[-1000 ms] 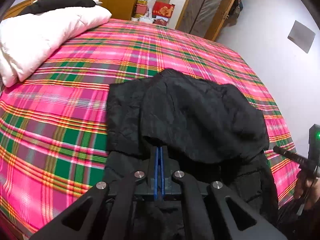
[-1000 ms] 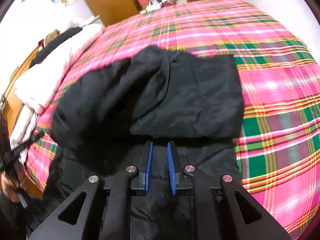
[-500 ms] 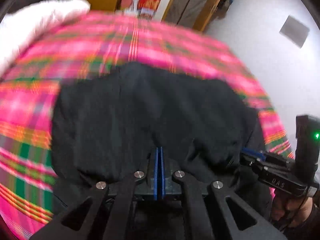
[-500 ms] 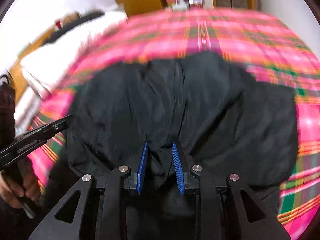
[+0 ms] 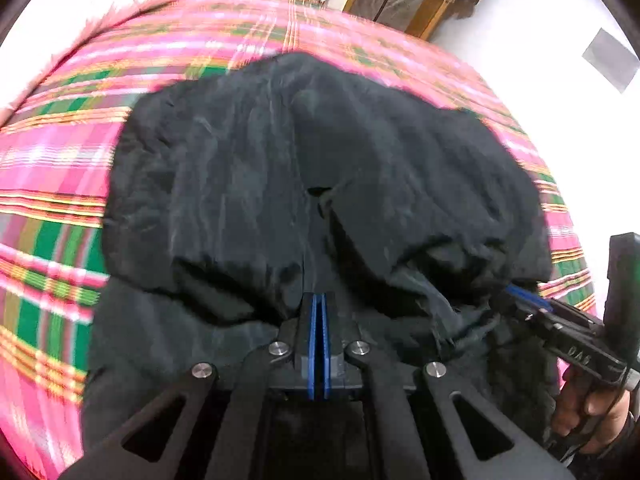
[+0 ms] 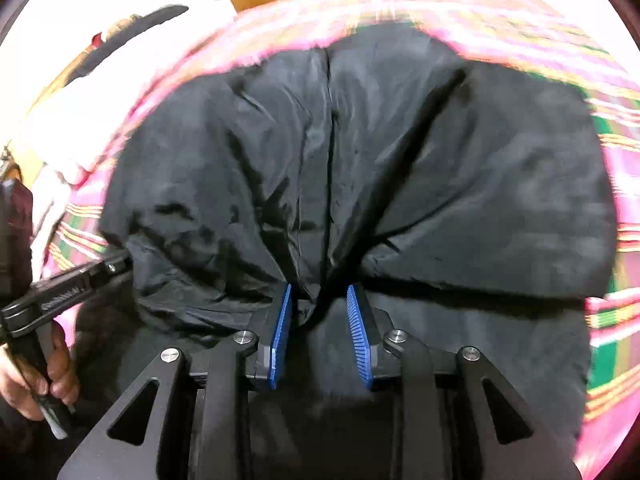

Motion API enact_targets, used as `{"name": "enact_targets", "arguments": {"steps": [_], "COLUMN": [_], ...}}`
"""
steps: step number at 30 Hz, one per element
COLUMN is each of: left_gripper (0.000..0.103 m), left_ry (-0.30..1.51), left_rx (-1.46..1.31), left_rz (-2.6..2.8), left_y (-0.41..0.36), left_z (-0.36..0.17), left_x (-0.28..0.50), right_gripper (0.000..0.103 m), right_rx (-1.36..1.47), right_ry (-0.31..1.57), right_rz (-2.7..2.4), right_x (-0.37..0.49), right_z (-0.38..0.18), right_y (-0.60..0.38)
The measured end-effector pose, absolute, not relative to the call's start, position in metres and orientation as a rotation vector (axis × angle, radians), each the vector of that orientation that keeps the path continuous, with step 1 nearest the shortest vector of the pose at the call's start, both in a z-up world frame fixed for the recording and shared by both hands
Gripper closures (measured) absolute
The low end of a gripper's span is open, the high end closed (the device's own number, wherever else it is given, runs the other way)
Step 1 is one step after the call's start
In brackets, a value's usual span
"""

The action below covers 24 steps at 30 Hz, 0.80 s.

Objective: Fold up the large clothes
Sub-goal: 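Lower the hem onto the hood and open both grippers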

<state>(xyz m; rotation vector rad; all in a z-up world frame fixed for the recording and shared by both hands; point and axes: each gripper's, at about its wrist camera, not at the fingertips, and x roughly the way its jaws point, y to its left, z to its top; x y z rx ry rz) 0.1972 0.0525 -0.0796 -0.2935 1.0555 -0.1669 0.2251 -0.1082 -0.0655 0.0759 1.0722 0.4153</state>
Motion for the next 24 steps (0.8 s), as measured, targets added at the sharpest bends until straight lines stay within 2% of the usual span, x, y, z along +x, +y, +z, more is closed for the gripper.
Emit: {"name": "enact_targets", "arguments": {"steps": [5, 8, 13, 18, 24], "left_gripper": [0.1, 0.099, 0.099, 0.099, 0.098], "left_ry": [0.93, 0.932, 0.968, 1.069, 1.058], "left_rx": [-0.293, -0.288, -0.214, -0.19, -0.217], "left_rz": [-0.176, -0.186, -0.333, -0.33, -0.305], "left_y": [0.053, 0.047, 0.013, -0.003, 0.001], "left_z": [-0.041, -0.037, -0.048, -0.09, -0.104], "left_x": [0.19, 0.203, 0.192, 0.201, 0.211], "right_gripper": [0.074, 0.074, 0.074, 0.074, 0.075], "right_rx": [0.092, 0.112, 0.103, 0.069, 0.043], "right_ry": [0.956, 0.956, 0.984, 1.133, 1.106], "right_rz": [0.368, 0.34, 0.398, 0.407, 0.384], "right_x": [0.228, 0.246, 0.233, 0.23, 0.229], "right_z": [-0.034, -0.032, -0.043, -0.099, -0.116], "right_y": [-0.129, -0.127, -0.113, -0.093, -0.09]}}
